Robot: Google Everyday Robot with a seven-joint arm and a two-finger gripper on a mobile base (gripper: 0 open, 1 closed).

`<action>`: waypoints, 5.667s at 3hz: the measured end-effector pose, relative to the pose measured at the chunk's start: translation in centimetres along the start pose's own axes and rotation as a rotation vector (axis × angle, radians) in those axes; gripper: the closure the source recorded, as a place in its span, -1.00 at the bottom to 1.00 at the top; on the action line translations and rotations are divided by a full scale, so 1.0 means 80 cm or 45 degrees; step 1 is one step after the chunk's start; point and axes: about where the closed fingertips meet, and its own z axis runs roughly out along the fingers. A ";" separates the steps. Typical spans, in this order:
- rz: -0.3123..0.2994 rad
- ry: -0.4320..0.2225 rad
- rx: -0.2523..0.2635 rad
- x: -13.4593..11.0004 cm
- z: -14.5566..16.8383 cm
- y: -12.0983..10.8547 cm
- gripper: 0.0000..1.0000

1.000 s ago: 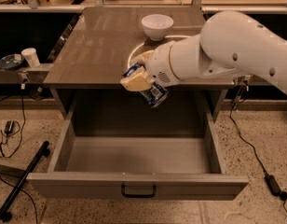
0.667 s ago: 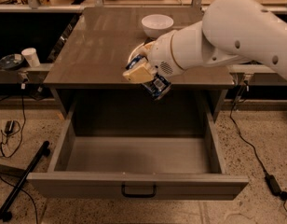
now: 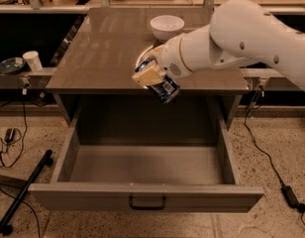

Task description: Pick pepsi can from top drawer and place on counter

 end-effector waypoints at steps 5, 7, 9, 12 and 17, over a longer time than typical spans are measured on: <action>-0.105 -0.021 0.091 -0.032 -0.011 -0.046 1.00; -0.108 -0.047 0.128 -0.018 -0.003 -0.084 1.00; -0.096 -0.032 0.121 0.000 0.029 -0.127 1.00; -0.072 -0.003 0.153 0.023 0.049 -0.168 1.00; -0.072 -0.003 0.152 0.023 0.050 -0.168 -1.00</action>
Offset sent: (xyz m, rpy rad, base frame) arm 0.0019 0.0023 0.0371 0.0004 -0.0807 -0.0105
